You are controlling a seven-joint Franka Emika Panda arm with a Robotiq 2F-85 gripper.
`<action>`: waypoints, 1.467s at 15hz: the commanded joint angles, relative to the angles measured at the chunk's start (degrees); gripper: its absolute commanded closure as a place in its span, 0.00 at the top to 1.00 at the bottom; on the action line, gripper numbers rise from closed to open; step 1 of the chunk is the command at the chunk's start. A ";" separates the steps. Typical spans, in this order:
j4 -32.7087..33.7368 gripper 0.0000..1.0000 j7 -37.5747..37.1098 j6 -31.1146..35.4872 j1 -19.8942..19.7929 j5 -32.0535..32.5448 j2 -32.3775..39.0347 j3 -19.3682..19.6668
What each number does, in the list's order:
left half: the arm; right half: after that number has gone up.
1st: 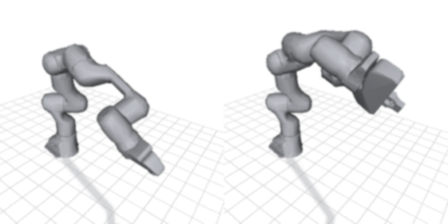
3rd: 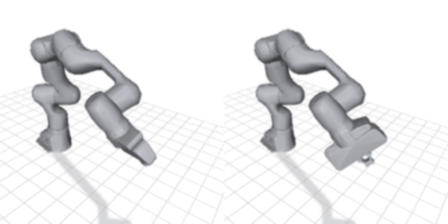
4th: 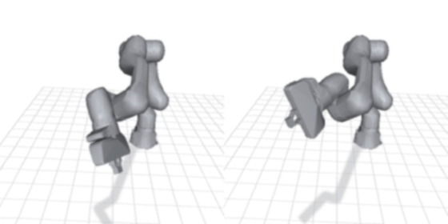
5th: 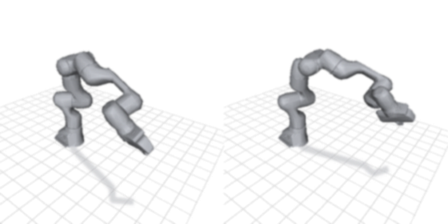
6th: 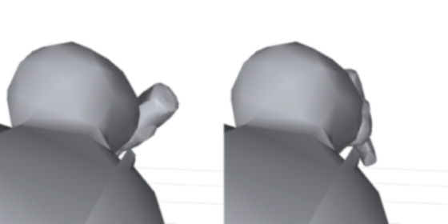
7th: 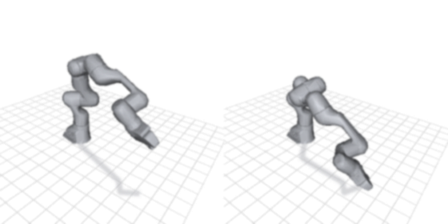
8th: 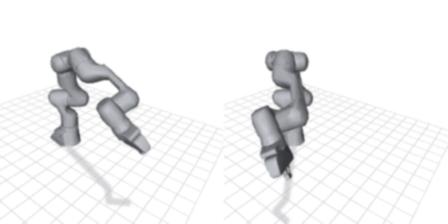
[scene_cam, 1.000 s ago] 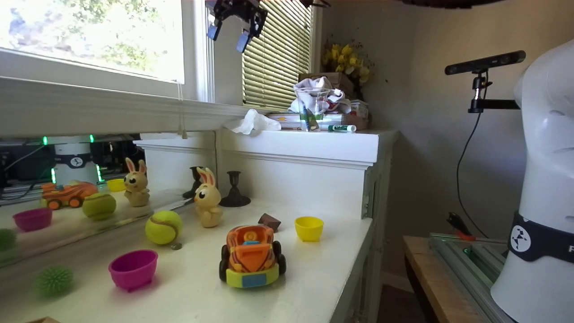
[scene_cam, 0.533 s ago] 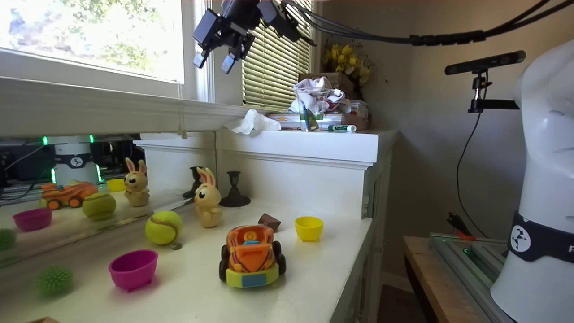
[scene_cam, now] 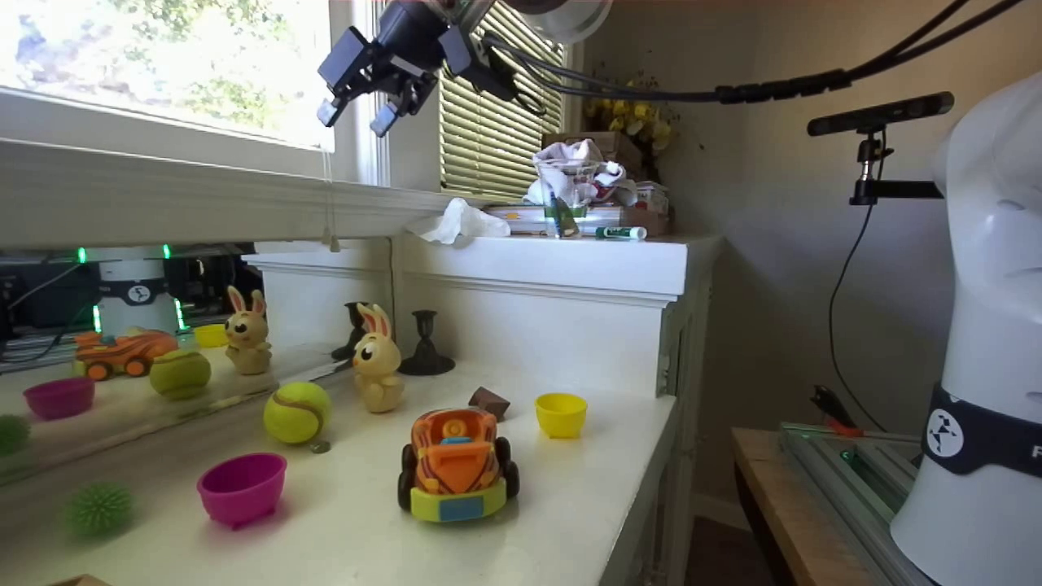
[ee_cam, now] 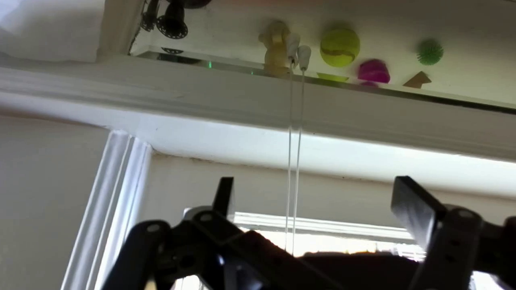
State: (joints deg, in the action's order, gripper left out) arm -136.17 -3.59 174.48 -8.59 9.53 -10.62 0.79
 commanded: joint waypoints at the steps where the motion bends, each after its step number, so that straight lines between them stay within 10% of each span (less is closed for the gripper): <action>1: 2.17 1.00 -0.96 4.09 -1.67 2.17 2.23 -0.95; 10: 4.32 0.97 -1.88 9.40 -6.29 3.36 4.73 -3.73; 11: 4.48 0.73 -1.91 9.73 -6.89 3.29 4.94 -4.20; 22: 4.36 0.03 -1.11 11.23 -10.81 2.71 5.54 -8.57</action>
State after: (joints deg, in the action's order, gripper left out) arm -132.89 -3.68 184.40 -17.69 10.51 -6.05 -6.25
